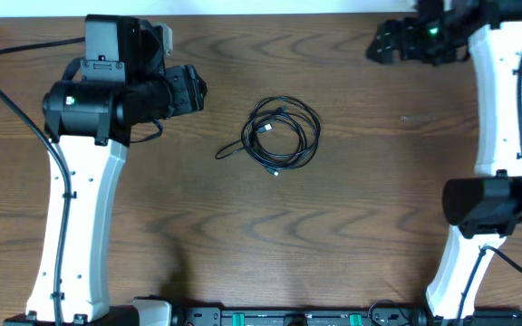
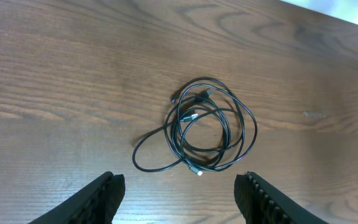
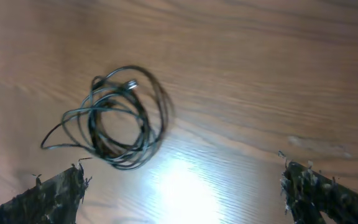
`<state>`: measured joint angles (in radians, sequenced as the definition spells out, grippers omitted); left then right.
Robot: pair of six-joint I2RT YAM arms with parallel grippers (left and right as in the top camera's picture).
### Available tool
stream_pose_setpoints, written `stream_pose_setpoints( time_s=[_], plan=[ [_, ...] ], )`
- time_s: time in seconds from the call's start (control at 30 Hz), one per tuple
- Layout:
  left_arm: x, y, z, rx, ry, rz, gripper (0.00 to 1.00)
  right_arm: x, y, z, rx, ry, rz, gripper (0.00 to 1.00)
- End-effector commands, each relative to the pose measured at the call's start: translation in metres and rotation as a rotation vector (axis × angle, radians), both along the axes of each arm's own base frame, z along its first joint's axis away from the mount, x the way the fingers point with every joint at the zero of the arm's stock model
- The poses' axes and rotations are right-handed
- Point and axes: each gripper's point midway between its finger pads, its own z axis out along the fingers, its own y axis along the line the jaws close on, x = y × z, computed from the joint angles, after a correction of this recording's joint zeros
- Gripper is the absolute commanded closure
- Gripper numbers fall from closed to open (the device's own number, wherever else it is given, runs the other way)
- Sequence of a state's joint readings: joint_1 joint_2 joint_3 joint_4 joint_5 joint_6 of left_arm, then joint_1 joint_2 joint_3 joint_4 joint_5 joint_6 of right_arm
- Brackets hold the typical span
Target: Untangle cables
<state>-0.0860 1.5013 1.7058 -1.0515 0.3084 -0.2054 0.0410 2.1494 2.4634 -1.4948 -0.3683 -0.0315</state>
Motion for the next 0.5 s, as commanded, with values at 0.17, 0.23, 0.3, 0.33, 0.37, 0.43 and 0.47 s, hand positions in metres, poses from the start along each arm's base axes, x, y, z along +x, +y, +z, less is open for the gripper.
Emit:
stream_pose_setpoints(
  time_s=[0.17, 0.23, 0.3, 0.33, 0.37, 0.43, 0.47],
  plan=[
    [0.005, 0.002, -0.028, 0.022, 0.089, 0.001, 0.38, -0.006, 0.032, -0.006, 0.001, 0.015, 0.075, 0.01],
    [0.005, 0.001, -0.034, 0.024, 0.112, 0.001, 0.38, -0.006, 0.033, -0.006, 0.001, 0.015, 0.076, 0.01],
    [0.005, 0.002, -0.040, 0.027, 0.135, 0.001, 0.38, -0.006, 0.033, -0.006, 0.001, 0.015, 0.077, 0.01],
    [0.006, 0.001, -0.042, 0.027, 0.141, 0.001, 0.38, -0.006, 0.033, -0.006, 0.001, 0.015, 0.077, 0.01],
    [0.007, 0.001, -0.044, 0.028, 0.147, 0.001, 0.38, -0.006, 0.033, -0.006, 0.000, 0.015, 0.077, 0.01],
    [0.009, 0.001, -0.049, 0.028, 0.159, 0.001, 0.37, -0.007, 0.033, -0.007, 0.000, 0.019, 0.076, 0.01],
    [0.010, 0.001, -0.051, 0.029, 0.164, 0.001, 0.38, -0.008, 0.032, -0.007, 0.000, 0.022, 0.076, 0.01]
  ],
)
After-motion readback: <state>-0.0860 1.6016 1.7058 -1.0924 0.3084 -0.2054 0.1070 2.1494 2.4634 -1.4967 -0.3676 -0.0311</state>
